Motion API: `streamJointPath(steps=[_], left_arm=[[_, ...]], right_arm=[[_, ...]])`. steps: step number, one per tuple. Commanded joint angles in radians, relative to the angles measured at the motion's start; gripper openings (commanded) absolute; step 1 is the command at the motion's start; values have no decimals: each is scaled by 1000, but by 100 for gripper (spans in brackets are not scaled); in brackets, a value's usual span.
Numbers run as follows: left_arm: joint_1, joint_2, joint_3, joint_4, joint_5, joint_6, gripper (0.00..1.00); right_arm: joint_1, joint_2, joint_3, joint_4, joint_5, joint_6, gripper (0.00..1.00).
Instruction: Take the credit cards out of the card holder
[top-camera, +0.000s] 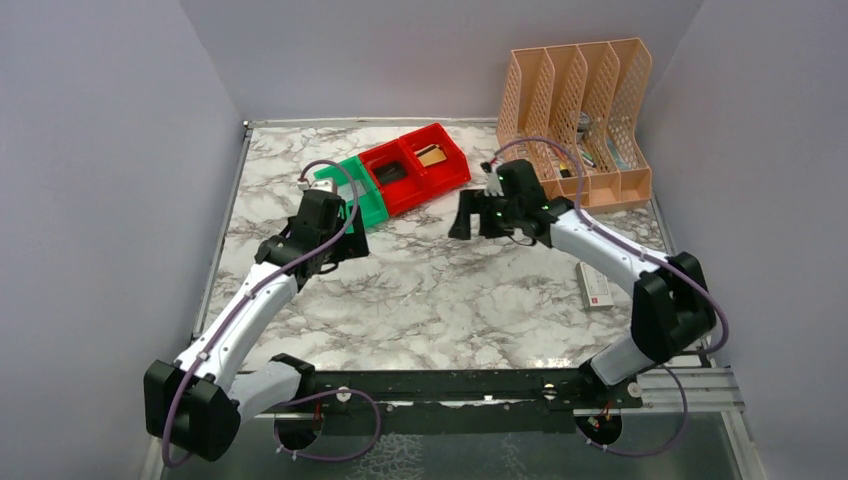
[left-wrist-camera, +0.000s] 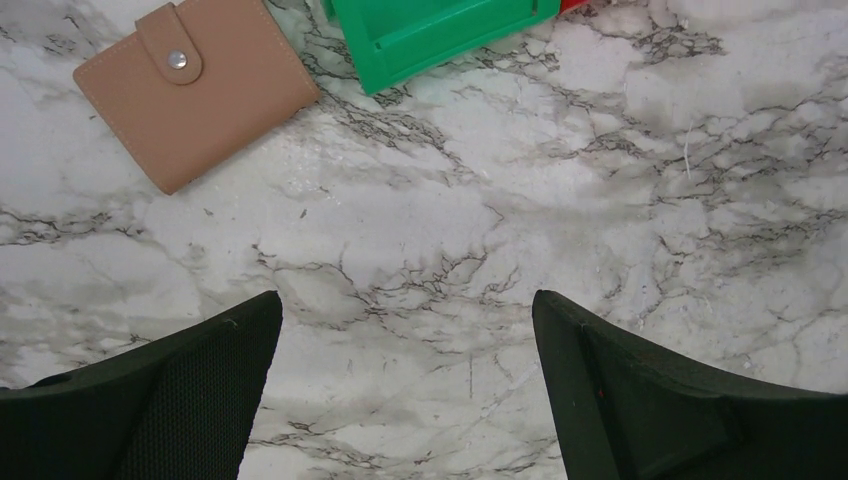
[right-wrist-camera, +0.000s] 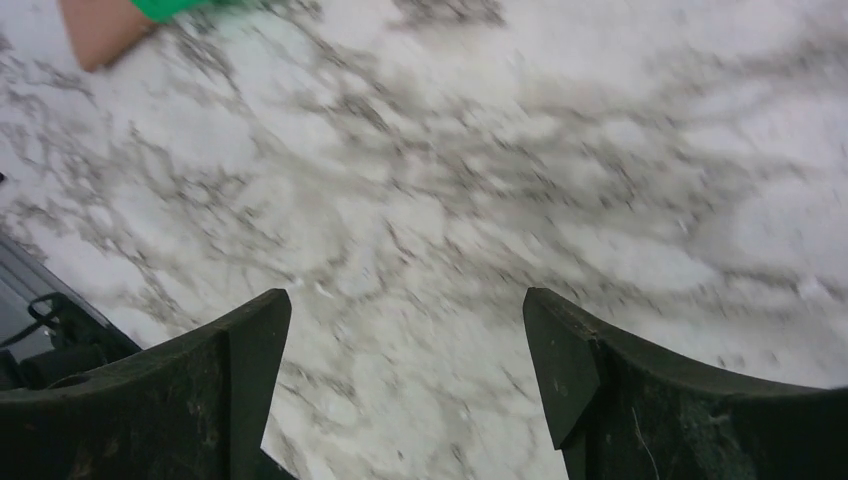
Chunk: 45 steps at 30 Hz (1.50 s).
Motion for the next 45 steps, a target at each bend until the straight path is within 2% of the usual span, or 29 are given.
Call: streamJointPath(steps=[1, 4, 7, 9, 12, 15, 18, 24, 30, 36, 38, 45], left_arm=[[-2, -101, -36, 16, -80, -78, 99], [-1, -158, -49, 0, -123, -92, 99], [-1, -224, -60, -11, -160, -98, 99], [0, -266, -71, -12, -170, -91, 99], [-1, -334, -90, -1, -185, -72, 99], [0, -388, -120, 16, -210, -64, 99], [0, -412, -126, 36, -199, -57, 99], [-1, -408, -120, 38, -185, -41, 99], [0, -402, -119, 38, -141, -22, 99], [0, -402, -117, 40, -137, -18, 99], [-1, -401, -116, 39, -137, -17, 99], [0, -393, -117, 41, -132, -15, 99]], right_arm=[[80, 133, 182, 128, 44, -47, 85], [109, 228, 267, 189, 116, -55, 81], [111, 333, 387, 188, 225, -52, 79], [111, 416, 481, 180, 244, -81, 77], [111, 543, 659, 98, 263, -120, 66], [111, 618, 734, 108, 332, -133, 63], [111, 670, 782, 128, 287, -166, 60], [111, 792, 929, 46, 263, -183, 56], [113, 898, 1074, -33, 328, -199, 48], [134, 881, 1028, -9, 398, -220, 41], [144, 864, 998, -1, 432, -226, 35], [163, 762, 818, 60, 537, -183, 22]])
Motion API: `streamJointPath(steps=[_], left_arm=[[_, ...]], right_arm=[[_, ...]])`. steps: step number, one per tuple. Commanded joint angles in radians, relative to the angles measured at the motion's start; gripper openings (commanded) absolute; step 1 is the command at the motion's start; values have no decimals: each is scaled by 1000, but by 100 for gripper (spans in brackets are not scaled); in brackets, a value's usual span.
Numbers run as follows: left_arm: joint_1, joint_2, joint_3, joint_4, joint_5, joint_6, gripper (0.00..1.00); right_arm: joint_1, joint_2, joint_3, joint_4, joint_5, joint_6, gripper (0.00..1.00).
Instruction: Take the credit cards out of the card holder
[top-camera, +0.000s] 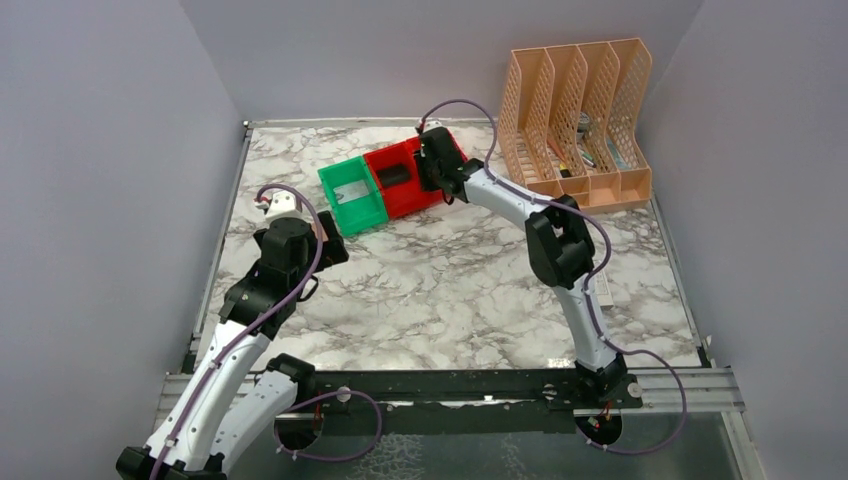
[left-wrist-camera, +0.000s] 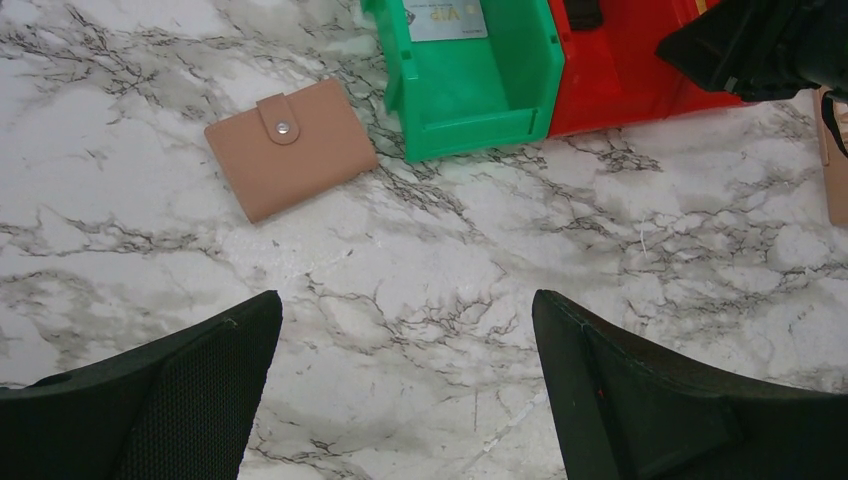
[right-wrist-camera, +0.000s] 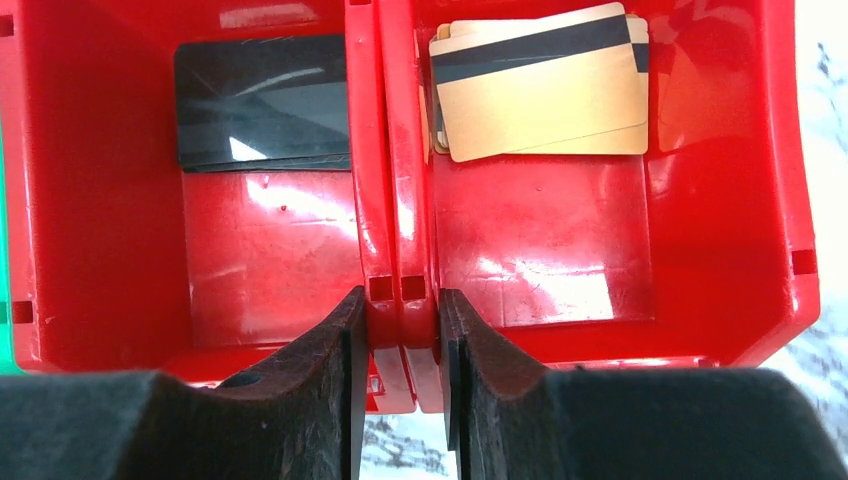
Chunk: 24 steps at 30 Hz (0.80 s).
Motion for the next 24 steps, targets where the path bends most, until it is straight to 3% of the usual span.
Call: streamJointPath(steps=[1, 14, 24], left_arm=[[0, 4, -3, 20, 22, 14, 99], [0, 28, -3, 20, 22, 14, 99], [0, 41, -6, 19, 31, 13, 99]], right_arm=[[14, -89, -131, 7, 119, 43, 21], [17, -347, -530, -38, 253, 234, 18], [17, -489, -721, -107, 228, 338, 18]])
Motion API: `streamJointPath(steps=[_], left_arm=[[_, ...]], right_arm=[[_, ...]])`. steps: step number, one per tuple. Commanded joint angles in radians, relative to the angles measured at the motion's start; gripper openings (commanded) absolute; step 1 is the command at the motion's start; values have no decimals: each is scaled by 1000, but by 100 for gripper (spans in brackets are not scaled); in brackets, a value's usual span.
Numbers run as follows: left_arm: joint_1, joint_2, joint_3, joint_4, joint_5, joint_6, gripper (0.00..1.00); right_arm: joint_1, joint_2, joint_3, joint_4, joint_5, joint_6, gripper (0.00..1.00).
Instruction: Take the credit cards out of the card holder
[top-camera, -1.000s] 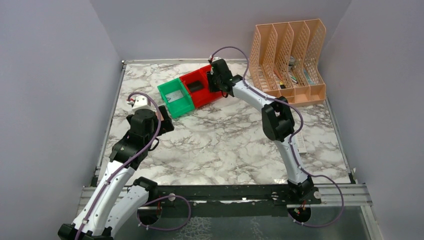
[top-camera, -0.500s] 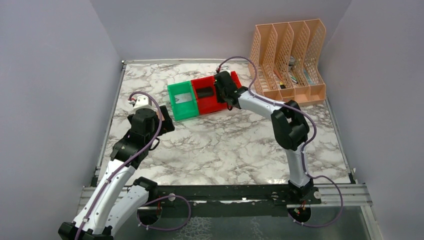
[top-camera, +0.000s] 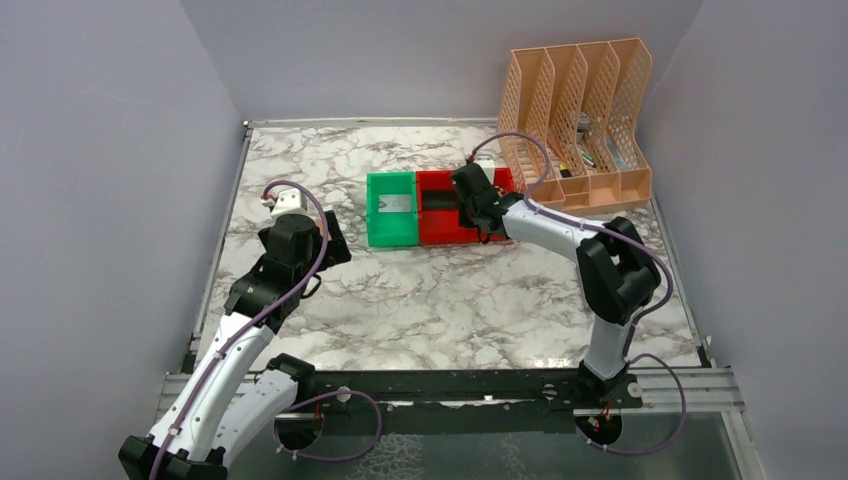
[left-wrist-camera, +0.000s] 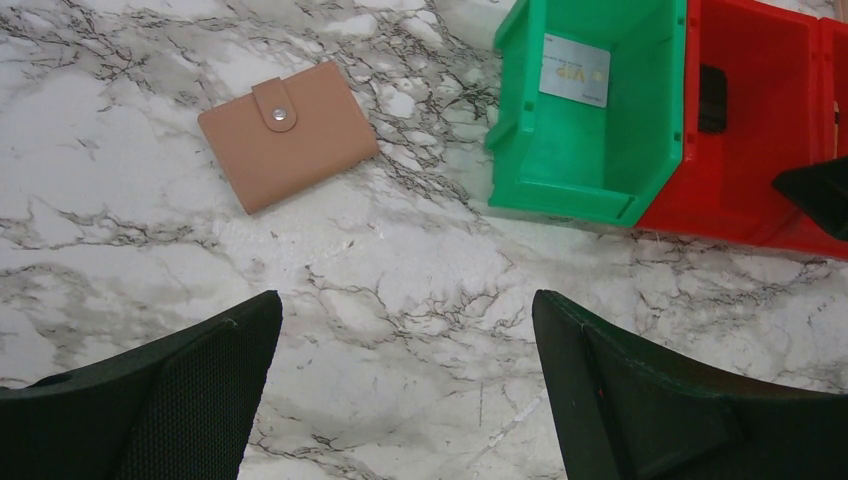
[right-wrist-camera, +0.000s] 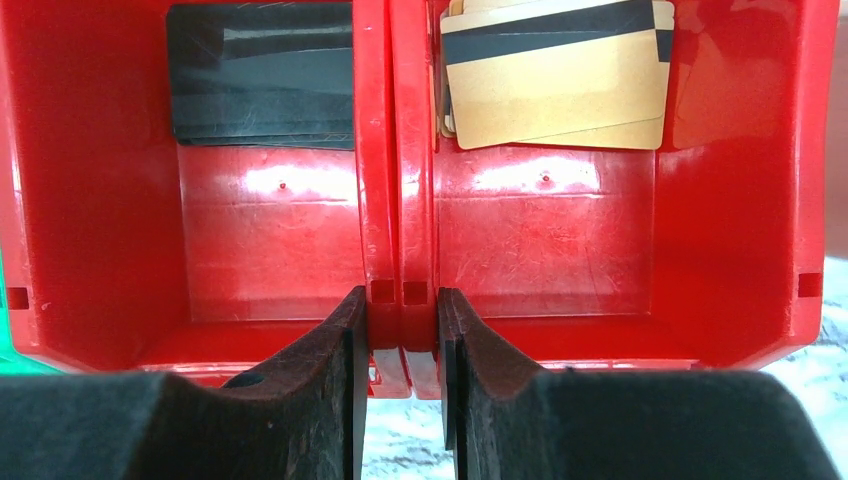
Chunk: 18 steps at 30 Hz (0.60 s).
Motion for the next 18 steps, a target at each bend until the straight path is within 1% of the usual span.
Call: streamJointPath(steps=[1, 9, 18], left_arm=[[0, -7, -6, 19, 20, 10, 99], [-1, -1, -6, 20, 23, 10, 99], [0, 8, -6, 20, 29, 10, 99]], right_arm=[[1, -54, -100, -116, -1, 62, 19], [3, -180, -247, -35, -103, 18, 19], [4, -196, -318, -15, -147, 0, 19]])
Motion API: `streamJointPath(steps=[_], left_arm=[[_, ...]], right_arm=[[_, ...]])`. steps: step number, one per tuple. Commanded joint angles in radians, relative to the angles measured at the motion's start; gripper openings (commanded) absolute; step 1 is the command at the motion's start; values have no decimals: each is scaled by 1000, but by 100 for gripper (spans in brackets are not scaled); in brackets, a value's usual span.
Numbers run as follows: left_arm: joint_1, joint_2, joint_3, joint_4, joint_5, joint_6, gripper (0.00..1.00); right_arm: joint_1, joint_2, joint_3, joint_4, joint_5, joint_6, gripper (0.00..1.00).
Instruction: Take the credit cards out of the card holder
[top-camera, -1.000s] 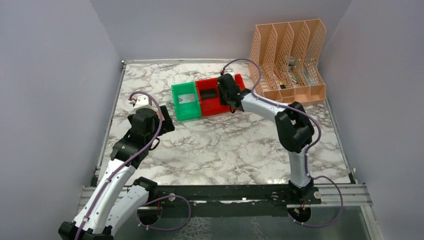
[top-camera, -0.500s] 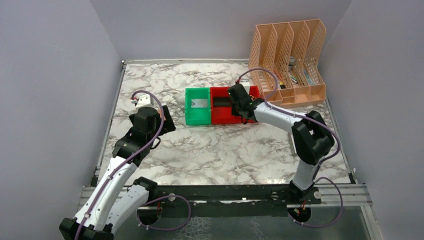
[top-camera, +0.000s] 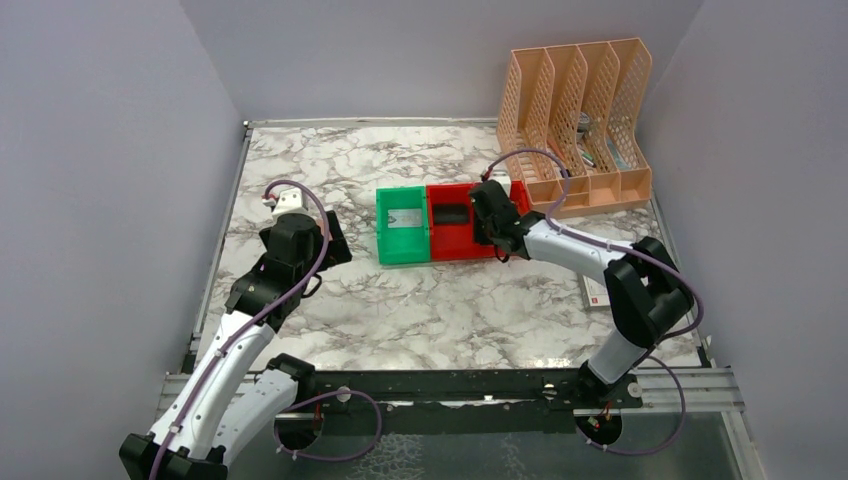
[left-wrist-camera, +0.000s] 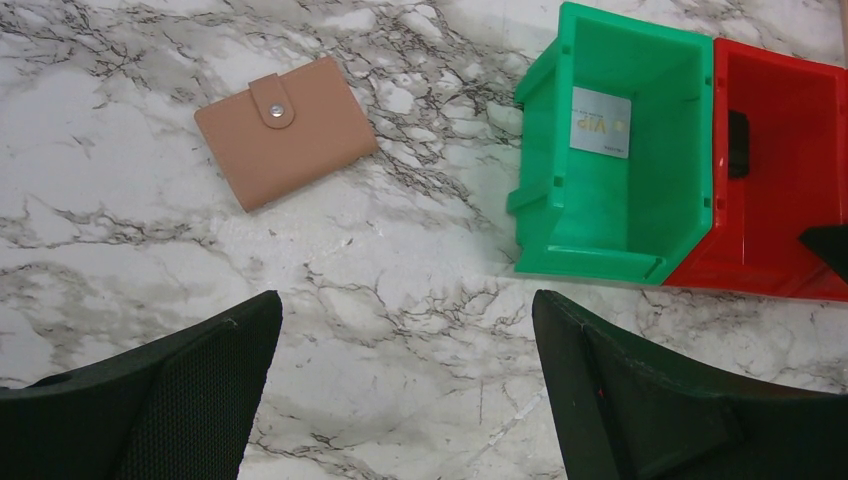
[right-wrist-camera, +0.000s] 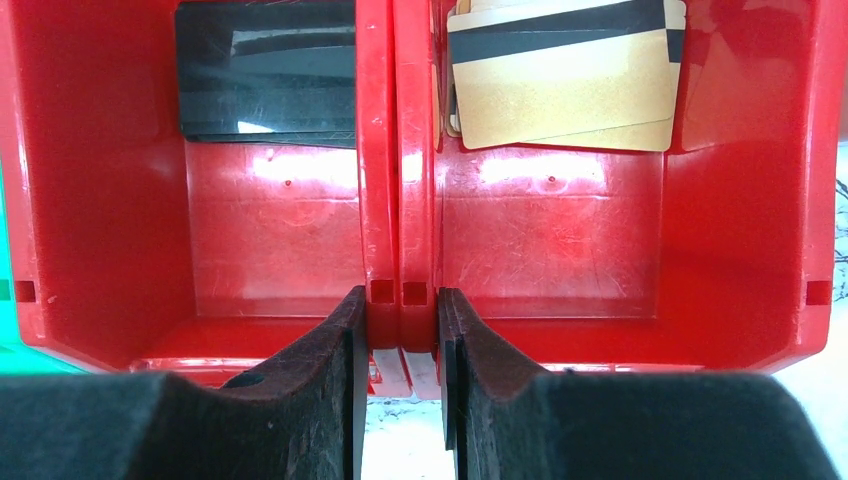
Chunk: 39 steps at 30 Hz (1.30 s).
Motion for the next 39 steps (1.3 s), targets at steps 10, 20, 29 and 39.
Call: streamJointPath(steps=[10, 20, 29, 39], left_arm=[[0, 18, -3, 20, 22, 10, 99], [7, 136, -17, 22, -19, -111, 99], [227, 475, 198, 45, 112, -41, 99], [438, 747, 251, 63, 220, -182, 96]], right_arm=[[5, -34, -104, -29, -133, -54, 19], [5, -74, -62, -72, -201, -29, 37], [5, -160, -20, -116, -242, -45, 61], [5, -290, -39, -173, -271, -24, 62]])
